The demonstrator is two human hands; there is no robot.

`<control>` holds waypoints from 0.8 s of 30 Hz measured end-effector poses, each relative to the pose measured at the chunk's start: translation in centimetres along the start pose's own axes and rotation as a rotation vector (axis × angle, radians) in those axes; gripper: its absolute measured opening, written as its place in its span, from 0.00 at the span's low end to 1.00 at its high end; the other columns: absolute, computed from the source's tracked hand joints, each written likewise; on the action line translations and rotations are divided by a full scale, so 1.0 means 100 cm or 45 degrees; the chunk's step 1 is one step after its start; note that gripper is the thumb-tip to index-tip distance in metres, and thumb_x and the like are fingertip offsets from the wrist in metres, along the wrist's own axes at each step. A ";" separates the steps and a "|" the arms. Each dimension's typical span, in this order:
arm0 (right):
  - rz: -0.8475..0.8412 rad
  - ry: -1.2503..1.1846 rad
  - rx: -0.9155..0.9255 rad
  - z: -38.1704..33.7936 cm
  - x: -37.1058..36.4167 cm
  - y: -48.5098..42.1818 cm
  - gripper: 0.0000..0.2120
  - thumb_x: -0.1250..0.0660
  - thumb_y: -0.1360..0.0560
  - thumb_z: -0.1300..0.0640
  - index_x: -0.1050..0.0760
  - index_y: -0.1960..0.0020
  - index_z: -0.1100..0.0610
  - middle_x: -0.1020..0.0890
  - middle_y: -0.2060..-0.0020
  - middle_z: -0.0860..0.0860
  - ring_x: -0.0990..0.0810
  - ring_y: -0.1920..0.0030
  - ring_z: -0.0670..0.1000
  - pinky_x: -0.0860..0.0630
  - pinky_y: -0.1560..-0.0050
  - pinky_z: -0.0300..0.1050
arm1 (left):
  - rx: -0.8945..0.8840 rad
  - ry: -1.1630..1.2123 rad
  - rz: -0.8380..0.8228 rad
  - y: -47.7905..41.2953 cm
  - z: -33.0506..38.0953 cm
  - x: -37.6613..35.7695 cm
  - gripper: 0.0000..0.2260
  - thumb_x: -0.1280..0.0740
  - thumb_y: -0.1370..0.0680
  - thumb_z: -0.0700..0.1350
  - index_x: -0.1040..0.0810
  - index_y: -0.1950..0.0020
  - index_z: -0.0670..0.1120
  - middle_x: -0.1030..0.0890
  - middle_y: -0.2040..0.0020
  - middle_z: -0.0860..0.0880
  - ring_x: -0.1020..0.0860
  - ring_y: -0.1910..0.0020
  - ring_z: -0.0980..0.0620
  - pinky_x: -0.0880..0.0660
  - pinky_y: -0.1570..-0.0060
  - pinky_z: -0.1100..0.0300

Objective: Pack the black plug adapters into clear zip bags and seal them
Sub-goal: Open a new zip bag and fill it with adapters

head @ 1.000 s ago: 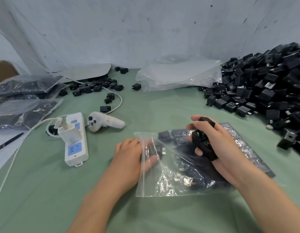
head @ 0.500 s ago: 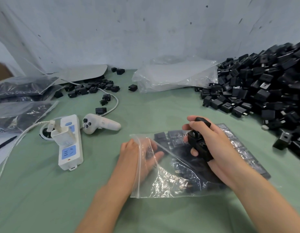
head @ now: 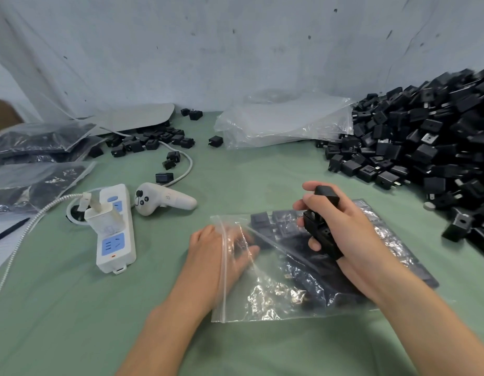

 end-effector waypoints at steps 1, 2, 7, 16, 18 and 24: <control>-0.026 0.034 0.029 -0.002 -0.002 0.001 0.08 0.30 0.23 0.55 0.19 0.45 0.44 0.17 0.55 0.54 0.21 0.59 0.50 0.29 0.72 0.41 | 0.005 -0.016 -0.035 0.000 -0.005 0.003 0.06 0.37 0.21 0.58 0.22 0.50 0.59 0.23 0.52 0.59 0.29 0.46 0.57 0.36 0.38 0.57; -0.051 0.082 0.061 -0.005 -0.003 0.002 0.09 0.29 0.23 0.54 0.20 0.45 0.42 0.17 0.56 0.55 0.22 0.60 0.50 0.29 0.72 0.40 | 0.021 -0.004 -0.040 0.001 -0.011 0.008 0.04 0.37 0.20 0.55 0.23 0.52 0.59 0.22 0.51 0.58 0.27 0.46 0.54 0.35 0.38 0.55; -0.114 0.537 0.273 -0.019 -0.013 0.008 0.13 0.29 0.23 0.49 0.24 0.41 0.36 0.25 0.66 0.46 0.30 0.71 0.47 0.31 0.71 0.37 | 0.256 0.404 0.514 0.020 -0.039 0.068 0.06 0.36 0.19 0.47 0.20 0.52 0.55 0.19 0.57 0.60 0.23 0.56 0.64 0.31 0.57 0.71; -0.333 1.746 0.817 -0.023 -0.071 0.038 0.37 0.41 0.25 0.42 0.54 0.20 0.38 0.24 0.39 0.36 0.30 0.45 0.47 0.22 0.60 0.52 | -0.026 0.884 0.104 0.022 0.054 0.040 0.06 0.34 0.20 0.53 0.22 0.44 0.60 0.17 0.51 0.61 0.20 0.51 0.58 0.25 0.54 0.66; -0.329 1.778 0.888 -0.024 -0.073 0.044 0.40 0.38 0.26 0.45 0.52 0.19 0.44 0.22 0.42 0.37 0.27 0.48 0.49 0.23 0.68 0.50 | -0.030 0.892 0.042 0.024 0.055 0.037 0.05 0.33 0.20 0.51 0.22 0.45 0.59 0.17 0.50 0.60 0.20 0.49 0.57 0.25 0.51 0.61; -0.258 1.721 0.802 -0.028 -0.060 0.036 0.32 0.40 0.23 0.46 0.50 0.22 0.37 0.23 0.46 0.35 0.30 0.47 0.45 0.22 0.61 0.50 | 0.252 1.031 0.198 0.030 0.005 0.055 0.10 0.33 0.21 0.47 0.22 0.42 0.59 0.15 0.54 0.57 0.20 0.61 0.63 0.26 0.59 0.73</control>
Point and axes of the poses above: each hand's wrist, its own y-axis away from the middle knuckle, its own x-axis out of the back of the hand, z = x × y, the point moved 9 cm from there along -y, towards the middle knuckle
